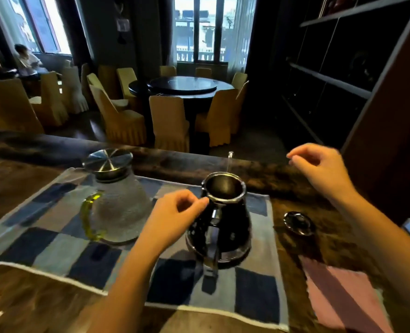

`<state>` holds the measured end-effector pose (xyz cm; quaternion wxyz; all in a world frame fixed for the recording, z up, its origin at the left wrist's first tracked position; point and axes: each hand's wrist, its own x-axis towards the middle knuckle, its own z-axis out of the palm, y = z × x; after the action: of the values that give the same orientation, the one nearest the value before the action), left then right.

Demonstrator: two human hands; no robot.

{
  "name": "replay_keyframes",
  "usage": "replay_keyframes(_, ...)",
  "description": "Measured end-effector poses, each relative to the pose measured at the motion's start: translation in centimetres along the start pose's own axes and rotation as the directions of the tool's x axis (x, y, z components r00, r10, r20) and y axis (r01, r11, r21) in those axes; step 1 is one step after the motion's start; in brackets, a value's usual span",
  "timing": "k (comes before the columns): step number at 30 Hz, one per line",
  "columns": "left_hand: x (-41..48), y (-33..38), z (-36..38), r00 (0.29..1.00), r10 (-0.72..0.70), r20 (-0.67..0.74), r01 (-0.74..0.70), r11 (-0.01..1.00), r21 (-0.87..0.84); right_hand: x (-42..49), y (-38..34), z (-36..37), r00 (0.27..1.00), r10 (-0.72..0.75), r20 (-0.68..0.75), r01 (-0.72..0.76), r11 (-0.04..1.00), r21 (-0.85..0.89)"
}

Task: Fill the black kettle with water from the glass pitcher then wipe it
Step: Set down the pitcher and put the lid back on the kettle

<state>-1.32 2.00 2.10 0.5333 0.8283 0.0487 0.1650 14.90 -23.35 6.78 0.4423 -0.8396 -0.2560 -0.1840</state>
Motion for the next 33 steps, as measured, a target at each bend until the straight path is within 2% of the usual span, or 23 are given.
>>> replay_keyframes(2, -0.4, -0.4, 1.6, 0.998, -0.053, 0.019, 0.052, 0.997, 0.049, -1.1, 4.7, -0.6, 0.987, 0.118, 0.111, -0.098, 0.981, -0.168)
replay_keyframes(5, -0.9, -0.3, 3.2, 0.996, -0.09, -0.026, 0.092, 0.991, 0.098, -3.4, 9.9, -0.4, 0.902, 0.304, 0.305, -0.2, 0.923, -0.329)
replay_keyframes(8, -1.2, -0.3, 4.1, 0.989, -0.138, -0.059, 0.144, 0.983, 0.111, -4.8, 12.5, 0.3, 0.838, 0.354, 0.416, -0.187, 0.901, -0.391)
replay_keyframes(12, -1.8, -0.5, 5.1, 0.983, -0.172, -0.065, 0.173, 0.985, 0.012, -5.1, 13.5, 0.8, 0.86, 0.315, 0.403, -0.123, 0.892, -0.436)
replay_keyframes(20, -1.4, -1.6, 6.3, 0.97, -0.243, -0.008, 0.236, 0.95, -0.206, -4.8, 14.5, 1.7, 0.865, 0.338, 0.372, -0.203, 0.912, -0.357)
replay_keyframes(23, -1.1, -1.8, 6.4, 0.958, -0.284, 0.025, 0.281, 0.924, -0.26, -2.7, 12.0, 1.9, 0.92, 0.235, 0.314, -0.192, 0.968, -0.162)
replay_keyframes(26, -0.6, -2.0, 6.6, 0.946, -0.319, 0.063, 0.322, 0.896, -0.306, 0.7, 6.0, 1.4, 0.961, -0.003, 0.278, -0.018, 0.997, 0.072)
replay_keyframes(29, -0.5, -2.2, 6.6, 0.943, -0.318, 0.095, 0.331, 0.882, -0.335, 2.6, -0.8, 1.8, 0.892, -0.267, 0.364, 0.187, 0.953, 0.239)
replay_keyframes(33, -0.5, -1.5, 6.7, 0.945, -0.317, 0.08, 0.324, 0.879, -0.35, 3.1, -5.9, 4.9, 0.799, -0.35, 0.488, 0.227, 0.928, 0.294)
